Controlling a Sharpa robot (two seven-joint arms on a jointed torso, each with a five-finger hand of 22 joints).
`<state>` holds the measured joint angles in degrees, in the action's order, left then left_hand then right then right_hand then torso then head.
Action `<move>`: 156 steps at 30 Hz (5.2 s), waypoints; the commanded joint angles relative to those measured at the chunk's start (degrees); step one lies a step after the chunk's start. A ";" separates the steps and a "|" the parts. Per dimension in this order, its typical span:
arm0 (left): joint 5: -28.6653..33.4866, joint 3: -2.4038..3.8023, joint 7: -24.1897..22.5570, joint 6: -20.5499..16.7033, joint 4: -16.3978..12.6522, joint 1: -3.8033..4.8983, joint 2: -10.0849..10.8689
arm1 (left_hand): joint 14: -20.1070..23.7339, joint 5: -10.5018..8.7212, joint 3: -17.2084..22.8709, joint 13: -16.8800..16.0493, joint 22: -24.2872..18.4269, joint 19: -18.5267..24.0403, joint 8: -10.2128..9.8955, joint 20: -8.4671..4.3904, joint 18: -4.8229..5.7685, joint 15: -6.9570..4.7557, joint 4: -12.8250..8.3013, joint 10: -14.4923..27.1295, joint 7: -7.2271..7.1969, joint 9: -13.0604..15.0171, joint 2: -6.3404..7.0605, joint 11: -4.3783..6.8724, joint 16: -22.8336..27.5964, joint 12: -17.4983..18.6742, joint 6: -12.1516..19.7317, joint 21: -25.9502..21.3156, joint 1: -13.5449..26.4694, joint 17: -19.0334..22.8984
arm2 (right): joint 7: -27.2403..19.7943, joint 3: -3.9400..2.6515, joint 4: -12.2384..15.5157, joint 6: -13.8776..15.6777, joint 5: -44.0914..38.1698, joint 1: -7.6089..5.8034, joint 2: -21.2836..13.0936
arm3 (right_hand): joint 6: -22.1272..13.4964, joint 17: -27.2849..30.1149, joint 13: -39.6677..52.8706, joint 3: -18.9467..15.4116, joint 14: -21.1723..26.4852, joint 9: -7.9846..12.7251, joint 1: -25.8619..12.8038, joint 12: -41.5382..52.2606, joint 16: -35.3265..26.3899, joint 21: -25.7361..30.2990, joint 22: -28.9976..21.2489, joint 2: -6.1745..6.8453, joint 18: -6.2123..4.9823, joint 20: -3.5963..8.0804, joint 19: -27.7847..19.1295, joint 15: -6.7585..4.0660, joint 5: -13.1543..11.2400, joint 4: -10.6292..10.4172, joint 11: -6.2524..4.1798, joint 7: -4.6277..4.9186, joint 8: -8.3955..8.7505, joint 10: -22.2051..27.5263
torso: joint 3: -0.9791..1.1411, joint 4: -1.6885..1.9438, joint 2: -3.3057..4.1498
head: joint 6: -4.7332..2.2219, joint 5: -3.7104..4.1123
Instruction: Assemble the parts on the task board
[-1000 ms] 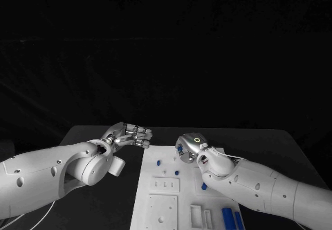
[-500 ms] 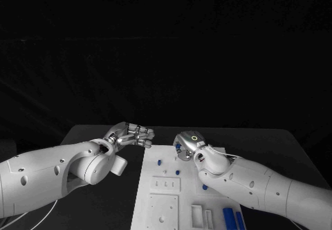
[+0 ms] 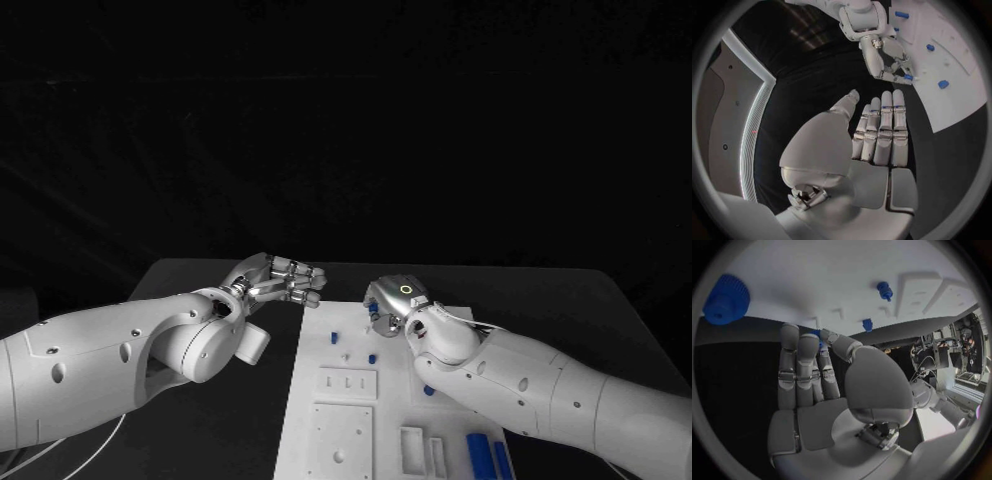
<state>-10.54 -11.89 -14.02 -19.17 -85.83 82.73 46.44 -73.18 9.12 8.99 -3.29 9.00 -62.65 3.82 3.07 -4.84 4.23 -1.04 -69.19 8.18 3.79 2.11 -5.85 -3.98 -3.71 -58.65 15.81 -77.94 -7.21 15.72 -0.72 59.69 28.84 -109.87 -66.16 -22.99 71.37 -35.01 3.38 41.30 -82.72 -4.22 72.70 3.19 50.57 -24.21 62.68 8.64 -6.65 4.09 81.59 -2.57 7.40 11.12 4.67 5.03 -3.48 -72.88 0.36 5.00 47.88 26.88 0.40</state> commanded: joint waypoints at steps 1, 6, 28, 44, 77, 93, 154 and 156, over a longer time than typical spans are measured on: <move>-0.19 0.07 -0.25 0.35 -0.02 0.12 -0.18 | 0.28 0.35 -0.33 -0.10 -0.19 0.05 -0.11 0.30 0.31 0.11 0.08 0.36 -0.05 0.00 -0.10 0.06 0.10 0.25 0.36 -0.25 0.65 -0.05 | -0.49 0.09 -0.23 -1.59 -0.01 0.08 0.19 | 0.31 0.09 0.05 -0.22 0.16 -0.07 -0.03 0.14 0.39 0.38 0.19 -0.37 -0.75 -0.03 0.31 -0.17 0.38 0.09 -2.51 -0.10 -0.18 -2.91 | 0.02 -0.06 0.04 | 0.18 -0.04; -0.19 0.07 -0.23 0.33 0.15 0.12 -0.24 | 0.28 0.35 -0.33 -0.10 -0.19 0.05 -0.11 0.30 0.31 0.11 0.08 0.36 -0.05 0.00 -0.10 0.06 0.10 0.25 0.36 -0.25 0.65 -0.05 | -0.58 0.19 -0.42 -1.74 0.03 0.18 0.31 | 0.30 0.13 0.06 -0.39 0.16 -0.08 -0.10 0.13 0.37 0.65 0.38 -0.40 -0.72 -0.05 0.35 -0.16 0.38 0.10 -2.51 -0.09 -0.18 -2.91 | 0.05 -0.10 0.09 | 0.12 -0.12; -0.20 0.07 -0.15 0.42 0.36 0.17 -0.45 | 0.29 0.33 -0.37 -0.10 -0.26 0.03 -0.11 0.32 0.31 0.11 0.16 0.38 -0.04 0.00 -0.13 0.05 0.11 0.25 0.39 -0.28 0.73 -0.05 | -0.88 0.27 -0.50 -0.96 0.34 0.23 0.86 | 0.34 0.27 0.05 -0.69 0.15 -0.09 -0.21 0.13 0.39 2.03 1.53 -0.52 -0.65 -0.04 0.86 -0.16 0.36 0.16 -2.52 -0.10 -0.18 -2.91 | -0.01 -0.06 0.29 | -0.05 -0.39; -0.20 0.06 -0.14 0.51 0.58 0.18 -0.73 | 0.34 0.38 -0.34 -0.10 -0.52 -0.04 -0.11 0.33 0.29 0.13 0.12 0.50 -0.02 0.00 -0.12 0.03 0.11 0.25 0.47 -0.38 0.58 -0.02 | -0.66 0.26 -1.07 -1.35 0.33 0.18 0.87 | 0.22 0.37 0.05 -0.70 0.16 -0.08 -0.08 0.14 0.33 2.69 2.01 -0.56 -0.64 -0.06 1.07 -0.13 0.22 0.15 -2.49 -0.06 -0.18 -2.82 | -0.02 -0.15 0.24 | 0.05 -0.57; -0.20 0.06 0.04 0.98 1.09 0.17 -1.27 | 0.39 0.33 -0.41 -0.10 -0.67 -0.05 -0.10 0.36 0.28 0.16 0.09 0.59 0.01 0.00 -0.15 -0.02 0.11 0.25 0.52 -0.40 0.72 0.00 | -1.86 0.26 -2.38 -1.82 2.89 -0.04 1.55 | -4.57 1.08 -0.05 0.44 0.15 0.47 -0.25 0.09 -0.01 4.84 2.87 0.60 -1.26 -1.43 1.57 1.37 -0.19 -0.65 -0.63 1.36 -0.07 3.15 | -0.01 -0.16 0.34 | 0.03 -1.00; -0.21 0.05 0.28 0.71 1.25 0.17 -1.29 | 0.39 0.34 -0.44 -0.10 -0.75 -0.09 -0.10 0.37 0.27 0.16 0.04 0.71 0.04 0.00 -0.18 -0.06 0.11 0.25 0.60 -0.41 0.70 0.00 | -2.96 0.26 -2.09 -1.21 5.23 -0.19 1.27 | -8.58 2.04 -0.12 -0.57 0.09 0.64 -0.13 0.08 -1.22 6.99 2.12 2.37 -2.24 -2.36 2.20 2.20 0.37 -0.93 0.78 2.29 -0.06 8.46 | -0.01 -0.20 0.31 | 0.07 -1.07; -0.21 -0.03 -0.08 1.76 3.73 0.12 -0.69 | 0.31 0.35 -0.41 -0.10 -0.85 -0.08 -0.10 0.32 0.27 0.13 -0.26 0.67 0.07 0.00 -0.23 -0.05 0.09 0.25 0.60 -0.28 0.57 -0.02 | -10.07 -7.68 1.91 -15.20 20.03 0.62 -11.71 | -21.44 -32.70 64.45 -33.08 -1.01 0.81 2.77 58.75 12.11 -8.45 15.50 0.14 1.79 0.98 4.66 -1.30 9.93 -7.84 -4.72 1.62 0.13 -2.20 | 1.56 -2.41 -0.16 | 0.16 0.95; -0.21 -0.03 -0.06 1.79 3.74 0.12 -0.70 | 0.31 0.35 -0.41 -0.10 -0.85 -0.08 -0.10 0.32 0.27 0.13 -0.26 0.67 0.07 0.00 -0.23 -0.05 0.09 0.25 0.60 -0.28 0.57 -0.02 | -10.05 -7.68 1.38 -14.96 19.90 0.67 -11.35 | -21.29 -32.80 64.57 -33.03 -1.03 0.79 2.76 58.88 12.19 -8.65 15.63 0.05 1.81 0.98 4.70 -1.29 9.93 -7.81 -4.71 1.62 0.11 -2.26 | 1.65 -2.40 -0.10 | 0.15 0.95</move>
<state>-10.60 -11.96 -13.60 -18.40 -82.03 82.79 45.87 -73.18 9.12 8.62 -3.30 8.22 -62.65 3.82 3.07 -4.84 4.23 -1.14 -68.78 8.38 3.78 1.88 -5.84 -3.98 -3.70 -58.44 15.62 -77.71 -7.20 6.64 -8.39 61.36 14.86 -89.80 -65.55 -34.50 50.16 -67.76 67.90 8.12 -83.33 -3.49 75.13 61.88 62.56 -32.66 74.95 9.05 -4.43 5.20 83.94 -3.99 17.31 3.52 -0.11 6.59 -3.45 -74.85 1.93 2.48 47.67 27.02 1.31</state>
